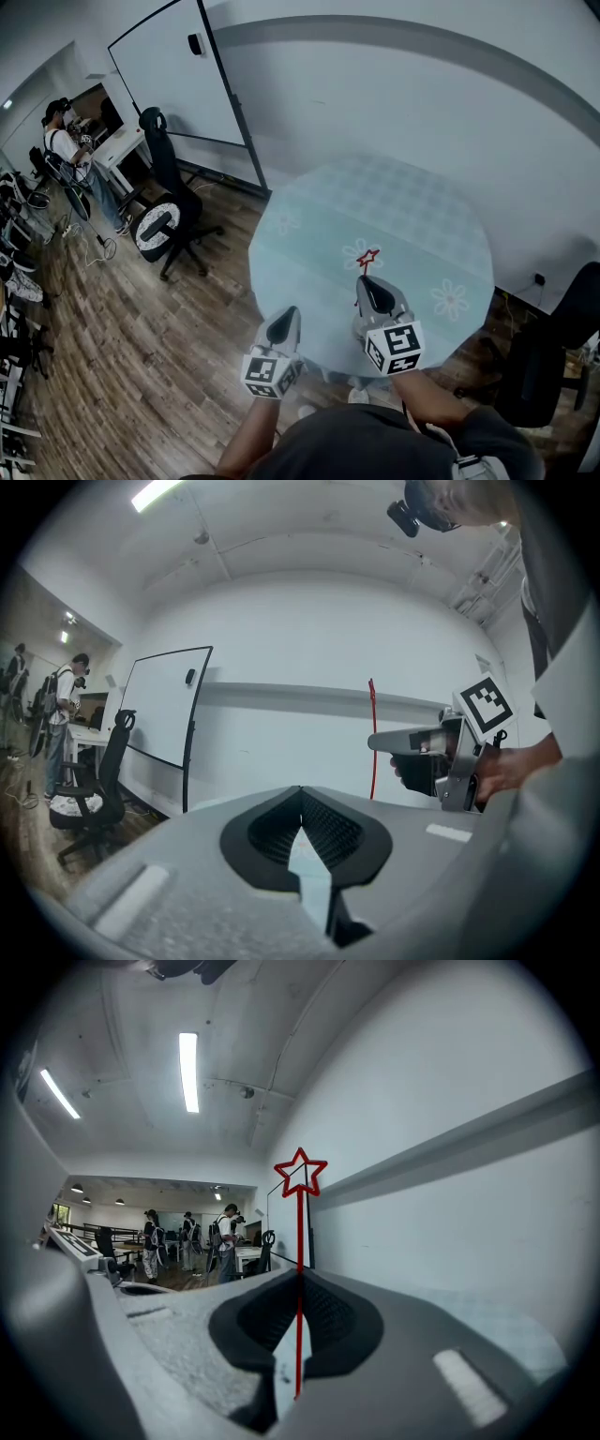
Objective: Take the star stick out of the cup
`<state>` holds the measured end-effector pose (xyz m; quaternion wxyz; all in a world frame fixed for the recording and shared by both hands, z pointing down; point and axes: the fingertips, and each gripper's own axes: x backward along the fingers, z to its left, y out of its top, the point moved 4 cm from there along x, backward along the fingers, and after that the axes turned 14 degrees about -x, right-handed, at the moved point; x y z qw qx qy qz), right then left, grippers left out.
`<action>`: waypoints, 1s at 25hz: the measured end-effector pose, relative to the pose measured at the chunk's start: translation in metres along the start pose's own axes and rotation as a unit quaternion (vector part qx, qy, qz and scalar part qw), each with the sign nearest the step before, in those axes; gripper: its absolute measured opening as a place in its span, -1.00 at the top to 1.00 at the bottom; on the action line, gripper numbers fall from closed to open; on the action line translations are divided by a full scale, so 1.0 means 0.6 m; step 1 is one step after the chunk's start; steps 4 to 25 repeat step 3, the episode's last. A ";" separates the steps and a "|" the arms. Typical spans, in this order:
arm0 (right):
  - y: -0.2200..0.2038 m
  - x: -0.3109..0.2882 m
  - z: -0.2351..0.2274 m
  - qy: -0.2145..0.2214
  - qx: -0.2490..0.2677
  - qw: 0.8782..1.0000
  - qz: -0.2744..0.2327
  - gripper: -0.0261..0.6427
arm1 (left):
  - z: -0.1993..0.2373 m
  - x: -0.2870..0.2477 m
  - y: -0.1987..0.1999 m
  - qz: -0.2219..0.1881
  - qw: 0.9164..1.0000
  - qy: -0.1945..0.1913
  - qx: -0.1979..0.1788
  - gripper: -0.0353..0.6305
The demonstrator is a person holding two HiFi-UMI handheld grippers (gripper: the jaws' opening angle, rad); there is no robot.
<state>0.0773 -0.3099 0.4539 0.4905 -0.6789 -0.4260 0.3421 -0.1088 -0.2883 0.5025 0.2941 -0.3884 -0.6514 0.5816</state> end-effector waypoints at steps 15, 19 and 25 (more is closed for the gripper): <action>0.000 0.003 0.000 -0.002 0.006 1.000 -0.002 0.90 | -0.003 0.001 0.002 0.003 1.000 -0.003 -0.001 0.88; 0.000 0.003 0.000 -0.002 0.006 1.000 -0.002 0.90 | -0.003 0.001 0.002 0.003 1.000 -0.003 -0.001 0.88; 0.000 0.003 0.000 -0.002 0.006 1.000 -0.002 0.90 | -0.003 0.001 0.002 0.003 1.000 -0.003 -0.001 0.88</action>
